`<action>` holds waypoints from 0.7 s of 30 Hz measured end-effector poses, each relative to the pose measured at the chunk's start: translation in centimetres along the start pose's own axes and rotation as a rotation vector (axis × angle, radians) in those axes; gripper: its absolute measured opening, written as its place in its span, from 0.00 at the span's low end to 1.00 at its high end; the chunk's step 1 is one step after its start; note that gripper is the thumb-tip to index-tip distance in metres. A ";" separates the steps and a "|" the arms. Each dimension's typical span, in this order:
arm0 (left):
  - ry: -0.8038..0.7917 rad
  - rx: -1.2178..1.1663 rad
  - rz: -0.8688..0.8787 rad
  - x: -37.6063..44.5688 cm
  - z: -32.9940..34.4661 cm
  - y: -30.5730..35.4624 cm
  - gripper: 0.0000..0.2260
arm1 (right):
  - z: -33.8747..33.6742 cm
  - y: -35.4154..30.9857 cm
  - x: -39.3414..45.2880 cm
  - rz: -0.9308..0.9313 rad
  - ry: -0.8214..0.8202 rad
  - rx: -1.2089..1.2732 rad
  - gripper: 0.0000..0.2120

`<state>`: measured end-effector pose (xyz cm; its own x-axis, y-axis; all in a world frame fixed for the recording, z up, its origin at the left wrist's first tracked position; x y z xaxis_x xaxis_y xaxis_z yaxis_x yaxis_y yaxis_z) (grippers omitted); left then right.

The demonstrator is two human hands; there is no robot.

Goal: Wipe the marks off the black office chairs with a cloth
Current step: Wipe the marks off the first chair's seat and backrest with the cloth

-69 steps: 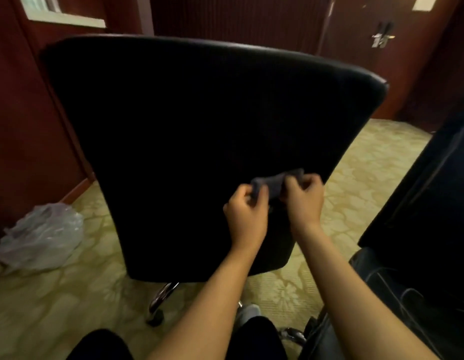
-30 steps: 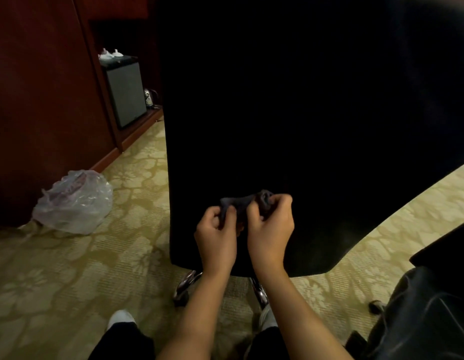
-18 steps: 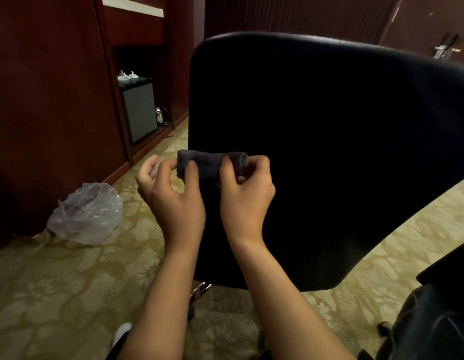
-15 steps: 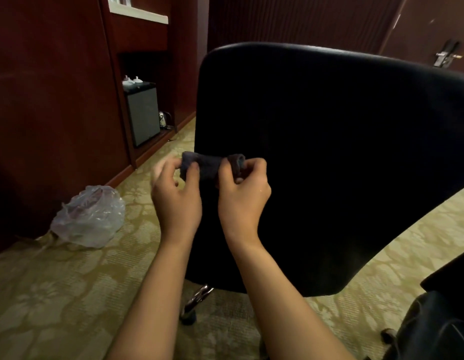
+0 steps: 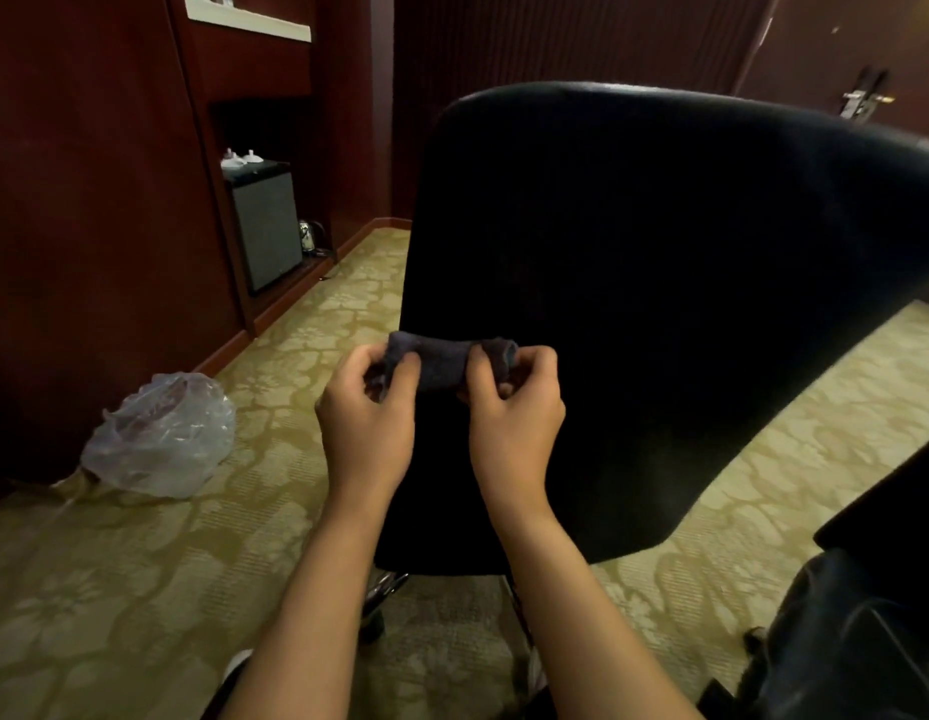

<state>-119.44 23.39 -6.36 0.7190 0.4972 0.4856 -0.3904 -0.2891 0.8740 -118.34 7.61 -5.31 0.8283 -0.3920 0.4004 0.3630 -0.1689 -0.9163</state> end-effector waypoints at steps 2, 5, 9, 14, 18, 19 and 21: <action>-0.011 -0.016 -0.017 -1.5 0.8 0.7 0.02 | -1.4 0.2 -0.2 0.028 -0.006 0.003 0.09; -0.040 -0.052 -0.036 -3.8 2.1 1.7 0.03 | -3.8 1.0 -0.2 0.102 0.013 -0.005 0.08; -0.128 -0.055 -0.030 -6.1 4.6 2.7 0.07 | -7.2 2.2 0.4 0.209 0.067 0.017 0.08; -0.227 -0.082 0.049 -8.8 8.4 4.5 0.05 | -11.2 3.9 1.1 0.293 0.178 0.056 0.07; -0.414 -0.145 0.039 -10.2 12.6 5.0 0.10 | -14.1 6.0 1.5 0.330 0.254 0.046 0.07; -0.467 -0.151 0.044 -10.5 13.6 5.2 0.11 | -14.7 6.6 1.6 0.358 0.265 0.060 0.08; -0.520 -0.144 0.045 -11.4 15.3 5.1 0.10 | -16.1 7.8 1.5 0.411 0.281 0.103 0.08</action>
<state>-120.87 3.72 -7.63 0.8752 0.0059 0.4838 -0.4761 -0.1675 0.8633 -121.14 -8.89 -11.89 0.7701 -0.6375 -0.0224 0.0831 0.1349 -0.9874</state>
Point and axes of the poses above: each hand's wrist, its own x-axis towards the middle knuckle, its own z-axis out of the palm, y = z × x, the point moved 6 cm from there along x, towards the middle knuckle, and after that the axes turned 5 degrees about z, right-handed, at the moved point
